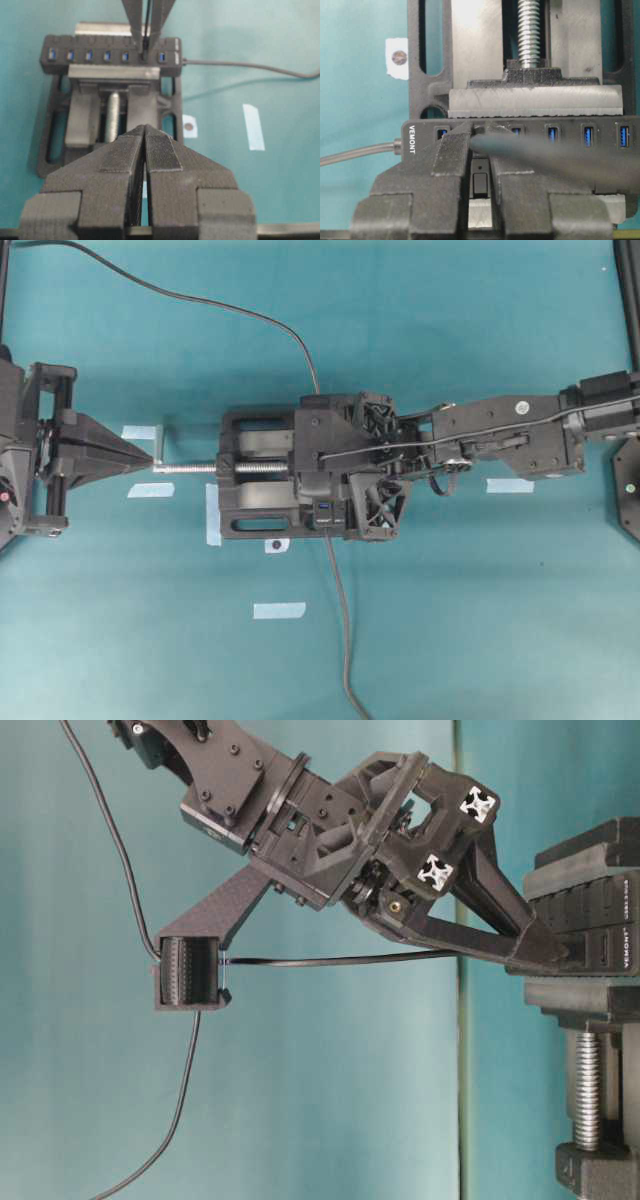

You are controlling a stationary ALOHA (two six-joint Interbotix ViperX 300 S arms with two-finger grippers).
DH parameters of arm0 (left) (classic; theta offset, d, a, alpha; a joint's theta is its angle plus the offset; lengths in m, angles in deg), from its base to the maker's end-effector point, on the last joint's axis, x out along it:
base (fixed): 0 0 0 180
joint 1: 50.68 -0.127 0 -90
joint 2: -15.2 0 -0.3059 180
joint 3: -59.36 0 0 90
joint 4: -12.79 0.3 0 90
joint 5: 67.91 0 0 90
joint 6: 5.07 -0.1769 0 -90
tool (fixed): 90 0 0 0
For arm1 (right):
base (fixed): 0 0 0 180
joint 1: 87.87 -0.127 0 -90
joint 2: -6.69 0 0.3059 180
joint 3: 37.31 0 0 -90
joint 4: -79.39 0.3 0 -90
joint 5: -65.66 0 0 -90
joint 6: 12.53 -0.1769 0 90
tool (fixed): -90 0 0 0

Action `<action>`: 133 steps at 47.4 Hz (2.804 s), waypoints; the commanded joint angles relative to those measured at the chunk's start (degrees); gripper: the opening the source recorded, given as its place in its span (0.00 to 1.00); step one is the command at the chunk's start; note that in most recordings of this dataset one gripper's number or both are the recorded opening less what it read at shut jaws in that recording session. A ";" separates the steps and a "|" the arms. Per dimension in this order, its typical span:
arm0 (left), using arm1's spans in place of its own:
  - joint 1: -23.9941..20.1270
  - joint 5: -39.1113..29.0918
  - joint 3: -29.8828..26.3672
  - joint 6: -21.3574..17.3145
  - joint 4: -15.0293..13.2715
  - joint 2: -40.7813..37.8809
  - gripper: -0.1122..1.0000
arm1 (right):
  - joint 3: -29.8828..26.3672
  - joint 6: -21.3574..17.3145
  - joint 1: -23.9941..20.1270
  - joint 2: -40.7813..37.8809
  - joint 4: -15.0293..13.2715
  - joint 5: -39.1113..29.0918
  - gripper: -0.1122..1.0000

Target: Insert the USB into the second port from the front of the fixed hub.

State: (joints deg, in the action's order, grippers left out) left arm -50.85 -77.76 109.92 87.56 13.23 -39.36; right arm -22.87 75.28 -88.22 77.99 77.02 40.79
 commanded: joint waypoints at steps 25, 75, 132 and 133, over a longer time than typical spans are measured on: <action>0.09 0.53 -0.44 0.00 0.18 0.35 0.10 | -0.79 -0.44 -0.44 1.05 0.18 1.32 0.38; 0.09 0.53 -0.09 0.09 0.18 2.46 0.10 | -0.18 -0.53 0.09 2.55 0.18 1.67 0.83; 0.18 0.62 -0.18 0.09 0.18 2.46 0.10 | 11.07 -3.43 0.88 13.97 0.97 13.80 0.83; 0.18 0.53 -0.18 0.09 0.09 2.46 0.10 | 11.16 -3.43 0.88 13.97 0.97 13.89 0.83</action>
State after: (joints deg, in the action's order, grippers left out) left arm -50.76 -77.76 110.71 87.56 13.32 -36.73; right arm -11.45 72.46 -87.43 90.29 77.90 53.80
